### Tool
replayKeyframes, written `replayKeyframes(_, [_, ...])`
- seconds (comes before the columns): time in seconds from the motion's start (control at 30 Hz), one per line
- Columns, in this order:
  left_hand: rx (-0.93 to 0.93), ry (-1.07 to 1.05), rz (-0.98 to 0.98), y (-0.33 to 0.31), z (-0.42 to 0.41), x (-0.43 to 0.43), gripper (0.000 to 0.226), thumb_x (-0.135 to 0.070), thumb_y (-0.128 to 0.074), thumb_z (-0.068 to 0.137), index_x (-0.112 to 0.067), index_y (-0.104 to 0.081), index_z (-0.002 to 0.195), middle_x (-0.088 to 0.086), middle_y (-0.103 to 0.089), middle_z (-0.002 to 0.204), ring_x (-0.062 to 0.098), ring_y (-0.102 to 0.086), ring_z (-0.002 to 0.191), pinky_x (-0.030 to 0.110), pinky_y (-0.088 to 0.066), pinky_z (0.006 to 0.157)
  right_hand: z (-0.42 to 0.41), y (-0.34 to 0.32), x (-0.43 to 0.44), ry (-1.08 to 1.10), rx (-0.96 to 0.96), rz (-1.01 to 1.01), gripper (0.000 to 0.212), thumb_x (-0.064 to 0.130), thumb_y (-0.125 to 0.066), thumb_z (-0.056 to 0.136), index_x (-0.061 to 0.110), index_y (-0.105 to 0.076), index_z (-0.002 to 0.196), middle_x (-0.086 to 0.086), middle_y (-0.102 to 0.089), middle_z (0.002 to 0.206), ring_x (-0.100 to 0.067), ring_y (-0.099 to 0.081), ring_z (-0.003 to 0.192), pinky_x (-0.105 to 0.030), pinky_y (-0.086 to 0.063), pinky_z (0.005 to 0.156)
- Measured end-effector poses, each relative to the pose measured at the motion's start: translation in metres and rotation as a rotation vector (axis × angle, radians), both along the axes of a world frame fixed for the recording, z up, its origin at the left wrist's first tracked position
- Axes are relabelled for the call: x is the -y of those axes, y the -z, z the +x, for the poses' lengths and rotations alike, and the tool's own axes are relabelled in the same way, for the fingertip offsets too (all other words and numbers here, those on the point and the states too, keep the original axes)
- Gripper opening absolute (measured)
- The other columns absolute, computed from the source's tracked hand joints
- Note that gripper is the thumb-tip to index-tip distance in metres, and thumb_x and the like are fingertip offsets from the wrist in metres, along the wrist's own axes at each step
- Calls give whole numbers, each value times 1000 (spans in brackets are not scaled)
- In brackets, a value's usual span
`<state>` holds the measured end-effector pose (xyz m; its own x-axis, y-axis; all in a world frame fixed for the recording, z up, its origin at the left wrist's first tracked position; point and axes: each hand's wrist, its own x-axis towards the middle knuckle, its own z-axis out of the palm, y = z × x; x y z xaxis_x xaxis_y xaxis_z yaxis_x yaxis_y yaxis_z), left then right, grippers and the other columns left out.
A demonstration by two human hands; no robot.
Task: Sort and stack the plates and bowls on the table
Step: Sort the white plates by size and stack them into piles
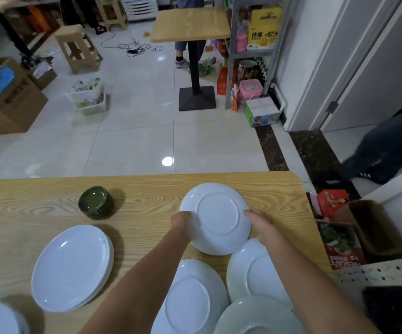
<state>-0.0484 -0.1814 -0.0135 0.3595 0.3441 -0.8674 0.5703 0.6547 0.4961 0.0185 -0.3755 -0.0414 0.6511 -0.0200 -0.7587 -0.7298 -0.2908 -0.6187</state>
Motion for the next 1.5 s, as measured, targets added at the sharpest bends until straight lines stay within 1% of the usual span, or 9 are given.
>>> replayKeyframes(0.23, [178, -76, 50, -18, -12, -6, 33, -21, -57, 91, -2, -61, 118, 11, -58, 110, 28, -53, 101, 46, -41, 107, -12, -19, -6, 64, -83, 171, 55, 46, -45, 96, 15, -43, 141, -3, -45, 144, -25, -43, 130, -40, -30, 109])
replayKeyframes(0.37, [244, -122, 100, -42, -28, -16, 15, -23, -61, 83, -9, -65, 87, 6, -62, 92, 26, -54, 87, 38, -43, 89, -15, -44, -7, 242, -243, 354, 70, 65, -40, 89, 6, -48, 127, -17, -56, 107, -34, -58, 84, -47, -51, 73])
replayKeyframes(0.53, [410, -118, 359, -77, -51, -27, 20, -22, -53, 86, -16, -48, 67, 2, -44, 75, 18, -39, 76, 31, -33, 70, -26, -77, -25, 245, -332, 459, 84, 69, -53, 80, -6, -44, 116, -25, -56, 106, -40, -56, 118, -48, -56, 49])
replayKeyframes(0.67, [446, -203, 507, -109, -80, -45, 36, -42, -44, 97, -16, -41, 72, 2, -34, 71, 13, -31, 63, 27, -28, 60, -47, -93, -58, 226, -281, 549, 56, 41, -56, 90, -10, -49, 112, -24, -51, 123, -42, -50, 125, -48, -55, 75])
replayKeyframes(0.77, [531, -190, 558, -130, -105, -76, 21, -21, -49, 96, -14, -49, 76, 3, -44, 74, 13, -40, 70, 30, -33, 72, -66, -104, -89, 168, -207, 653, 20, 14, -46, 95, -5, -52, 91, -22, -53, 107, -42, -50, 116, -50, -50, 89])
replayKeyframes(0.93, [584, -196, 363, -144, -168, -162, 33, 0, -44, 93, -5, -54, 124, 13, -61, 105, 26, -55, 93, 35, -44, 83, -105, -126, -162, -199, 20, 438, 17, 0, -42, 94, 1, -53, 108, -10, -55, 85, -23, -54, 73, -29, -50, 62])
replayKeyframes(1.1, [389, -138, 386, -129, -261, -239, 20, -11, -41, 96, -6, -60, 91, 12, -59, 87, 25, -55, 81, 32, -42, 74, -160, -133, -251, -308, 140, 393, 34, -6, -57, 88, -14, -53, 121, -21, -60, 111, -32, -59, 99, -48, -47, 93])
replayKeyframes(1.23, [247, -199, 522, -110, -325, -293, 34, 1, -43, 92, -7, -48, 60, 9, -44, 62, 21, -42, 55, 25, -33, 52, -215, -126, -321, -407, 195, 290, 24, -3, -61, 88, -8, -59, 111, -22, -65, 107, -33, -64, 96, -47, -51, 89])
replayKeyframes(1.5, [120, -313, 558, -74, -416, -369, 29, 0, -53, 90, -11, -58, 64, 4, -53, 64, 18, -48, 58, 23, -39, 50, -294, -92, -418, -681, 168, 55, 25, 21, -55, 87, 5, -65, 104, -14, -67, 96, -30, -63, 89, -33, -49, 74])
